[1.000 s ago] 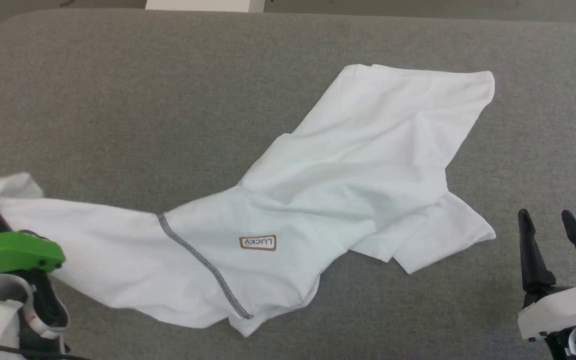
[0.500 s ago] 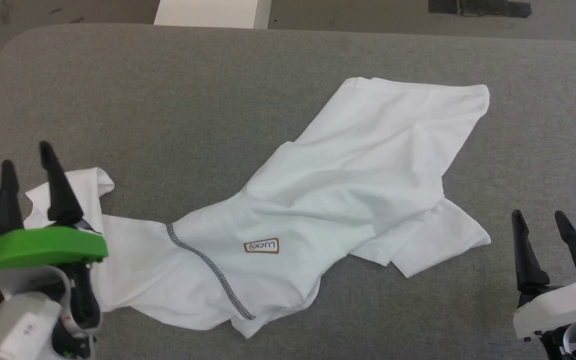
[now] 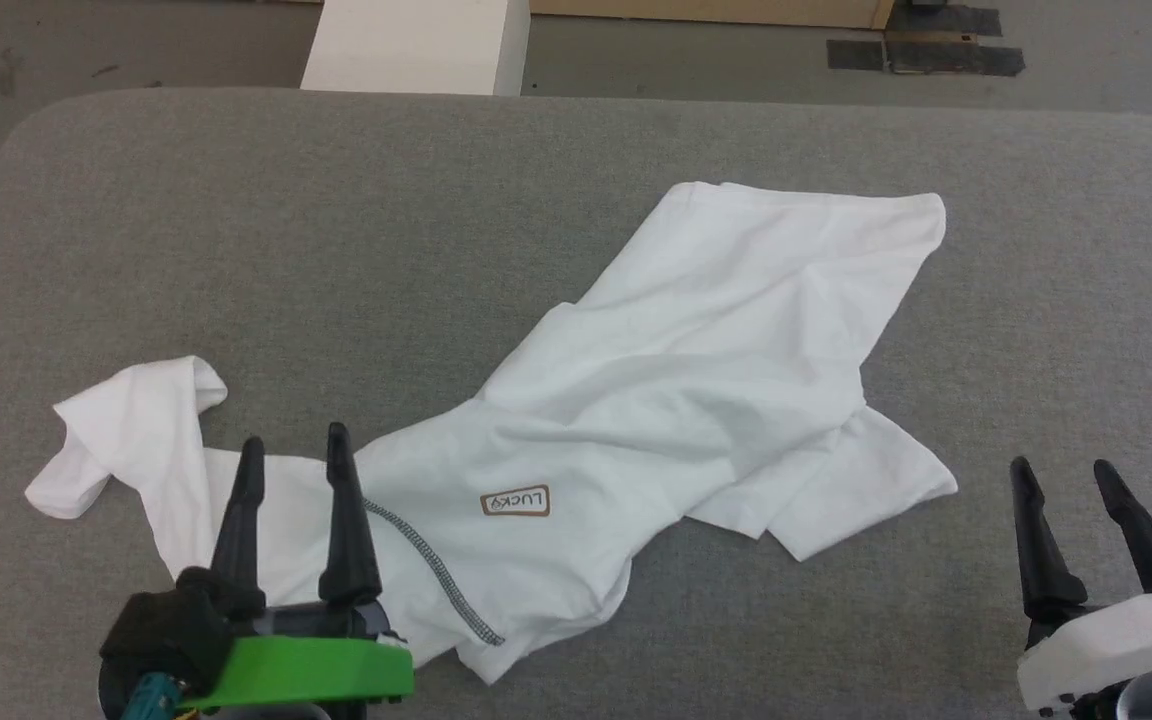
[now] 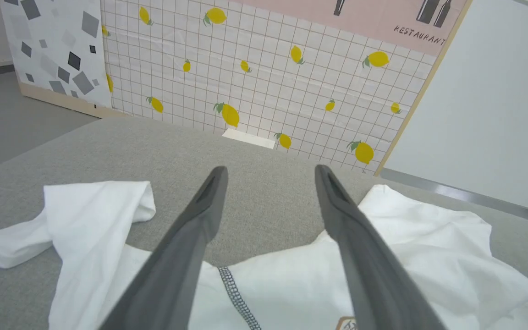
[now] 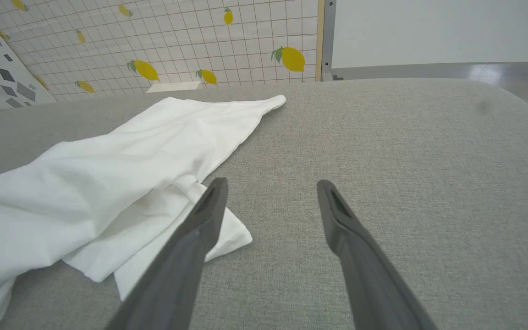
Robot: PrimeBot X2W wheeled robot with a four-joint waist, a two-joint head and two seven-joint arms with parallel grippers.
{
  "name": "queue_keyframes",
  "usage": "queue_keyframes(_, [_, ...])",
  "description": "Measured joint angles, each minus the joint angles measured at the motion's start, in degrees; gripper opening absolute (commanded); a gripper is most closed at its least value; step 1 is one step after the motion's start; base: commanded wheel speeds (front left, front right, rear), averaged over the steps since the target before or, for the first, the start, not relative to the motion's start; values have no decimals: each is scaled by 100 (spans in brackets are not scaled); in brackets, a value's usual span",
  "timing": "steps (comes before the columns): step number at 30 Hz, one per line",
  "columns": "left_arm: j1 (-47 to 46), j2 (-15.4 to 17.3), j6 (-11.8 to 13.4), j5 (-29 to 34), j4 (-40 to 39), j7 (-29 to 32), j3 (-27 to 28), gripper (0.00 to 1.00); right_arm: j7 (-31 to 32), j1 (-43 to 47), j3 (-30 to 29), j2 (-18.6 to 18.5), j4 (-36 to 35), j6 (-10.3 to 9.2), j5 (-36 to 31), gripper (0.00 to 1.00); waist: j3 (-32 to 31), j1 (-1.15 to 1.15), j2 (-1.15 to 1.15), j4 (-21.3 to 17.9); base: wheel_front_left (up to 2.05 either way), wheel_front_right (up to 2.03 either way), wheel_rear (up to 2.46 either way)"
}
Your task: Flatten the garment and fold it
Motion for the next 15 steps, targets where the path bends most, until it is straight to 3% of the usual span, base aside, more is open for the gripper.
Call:
queue_keyframes(6, [23,-185,-216,428,86,-2,26,100,254,12,157,-71,-86,0,-311,100,-11,0,0,122,0,0,0])
queue_keyframes(15, [-78,-417,-478,664,177,-18,46,100,1077,-583,783,-1190,298,0,-255,100,242,0,0,309,0,0,0])
